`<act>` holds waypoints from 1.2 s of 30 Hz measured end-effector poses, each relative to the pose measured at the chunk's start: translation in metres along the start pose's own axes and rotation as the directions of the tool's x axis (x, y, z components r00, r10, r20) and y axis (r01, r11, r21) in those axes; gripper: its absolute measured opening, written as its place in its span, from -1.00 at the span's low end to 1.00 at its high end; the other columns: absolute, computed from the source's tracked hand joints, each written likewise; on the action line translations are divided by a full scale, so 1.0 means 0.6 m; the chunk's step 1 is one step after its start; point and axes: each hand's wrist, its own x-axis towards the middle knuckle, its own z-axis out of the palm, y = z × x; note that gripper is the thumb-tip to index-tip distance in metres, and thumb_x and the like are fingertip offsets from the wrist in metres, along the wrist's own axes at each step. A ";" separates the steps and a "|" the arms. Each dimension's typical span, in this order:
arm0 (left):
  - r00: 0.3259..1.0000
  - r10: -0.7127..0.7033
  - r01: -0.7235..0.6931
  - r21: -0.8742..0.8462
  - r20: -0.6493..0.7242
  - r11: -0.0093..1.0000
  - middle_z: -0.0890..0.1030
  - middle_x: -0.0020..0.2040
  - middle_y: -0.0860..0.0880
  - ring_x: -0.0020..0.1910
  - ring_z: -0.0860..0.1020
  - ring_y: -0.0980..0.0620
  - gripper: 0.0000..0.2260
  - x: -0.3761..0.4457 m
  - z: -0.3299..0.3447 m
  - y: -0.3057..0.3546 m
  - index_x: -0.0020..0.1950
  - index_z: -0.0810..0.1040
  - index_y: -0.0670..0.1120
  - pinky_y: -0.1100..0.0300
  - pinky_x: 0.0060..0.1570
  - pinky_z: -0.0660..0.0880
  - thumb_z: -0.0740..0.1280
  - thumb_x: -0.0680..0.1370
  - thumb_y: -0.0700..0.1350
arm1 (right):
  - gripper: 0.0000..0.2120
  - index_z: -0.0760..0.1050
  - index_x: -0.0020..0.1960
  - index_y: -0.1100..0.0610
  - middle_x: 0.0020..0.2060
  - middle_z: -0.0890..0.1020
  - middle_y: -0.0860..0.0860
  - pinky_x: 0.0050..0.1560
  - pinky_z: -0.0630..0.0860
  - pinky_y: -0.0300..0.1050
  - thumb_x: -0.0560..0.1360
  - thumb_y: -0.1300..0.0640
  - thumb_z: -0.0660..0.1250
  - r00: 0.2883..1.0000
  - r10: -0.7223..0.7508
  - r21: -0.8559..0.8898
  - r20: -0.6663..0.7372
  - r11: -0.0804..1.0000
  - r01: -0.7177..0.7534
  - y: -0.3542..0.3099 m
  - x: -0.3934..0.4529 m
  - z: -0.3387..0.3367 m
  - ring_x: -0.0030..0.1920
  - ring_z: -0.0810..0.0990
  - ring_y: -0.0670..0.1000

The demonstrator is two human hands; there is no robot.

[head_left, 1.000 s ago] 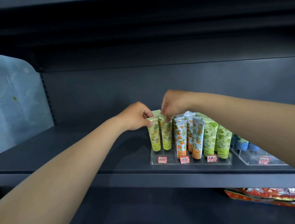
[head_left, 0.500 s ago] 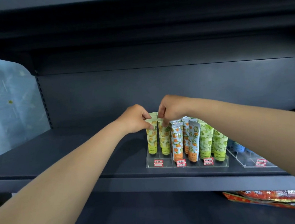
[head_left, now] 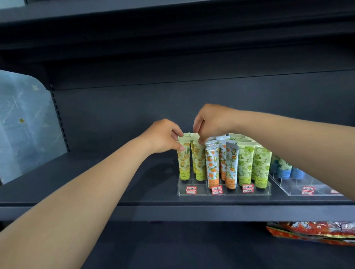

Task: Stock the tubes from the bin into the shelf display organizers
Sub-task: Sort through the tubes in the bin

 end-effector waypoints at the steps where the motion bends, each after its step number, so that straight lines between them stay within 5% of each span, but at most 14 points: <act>1: 1.000 0.008 -0.008 0.012 -0.002 1.000 0.59 0.02 0.00 -0.02 0.56 0.07 -0.62 -0.006 -0.003 0.003 0.15 0.58 -0.06 0.22 0.05 0.47 0.52 0.36 -0.09 | -0.66 0.59 0.12 0.08 0.05 0.63 -0.05 0.01 0.49 -0.16 0.35 0.12 0.50 1.000 -0.005 0.005 -0.024 1.000 0.005 0.000 -0.007 -0.002 0.05 0.57 -0.01; 9: 0.981 0.155 -0.128 0.212 -0.116 0.969 0.49 0.15 0.02 0.16 0.45 0.05 -0.56 -0.103 -0.005 0.032 0.26 0.47 -0.01 0.11 0.18 0.41 0.47 0.41 -0.06 | -0.66 0.56 0.14 0.06 0.07 0.59 -0.06 0.06 0.40 -0.18 0.37 0.12 0.46 0.953 -0.139 -0.003 -0.269 0.990 0.144 -0.003 -0.129 0.029 0.11 0.49 -0.03; 14: 0.979 0.200 -0.183 0.256 -0.045 0.949 0.45 0.18 0.07 0.17 0.43 0.07 -0.55 -0.175 0.053 0.026 0.30 0.43 0.01 0.07 0.15 0.44 0.45 0.44 -0.03 | -0.66 0.57 0.12 0.04 0.04 0.58 -0.06 0.02 0.36 -0.25 0.35 0.14 0.46 0.949 -0.116 0.139 -0.295 0.977 0.163 0.018 -0.224 0.114 0.01 0.46 -0.10; 28: 0.953 0.044 -0.103 0.183 0.300 0.978 0.41 0.22 0.01 0.19 0.43 0.02 -0.54 -0.333 0.359 -0.056 0.35 0.37 -0.01 0.08 0.13 0.44 0.40 0.48 -0.11 | -0.57 0.49 0.23 0.08 0.16 0.54 0.00 0.18 0.33 -0.19 0.38 0.12 0.45 0.993 0.114 0.244 0.037 0.962 -0.120 0.110 -0.387 0.482 0.20 0.42 0.04; 36: 0.705 -0.155 0.045 0.174 0.693 0.984 0.34 0.38 -0.06 0.31 0.38 -0.05 -0.39 -0.402 0.556 -0.113 0.38 0.33 -0.08 0.12 0.25 0.35 0.48 0.40 -0.10 | -0.62 0.47 0.22 0.07 0.16 0.51 -0.03 0.19 0.37 -0.17 0.42 0.11 0.37 0.950 0.131 0.210 0.283 0.958 -0.194 0.143 -0.453 0.629 0.24 0.42 0.03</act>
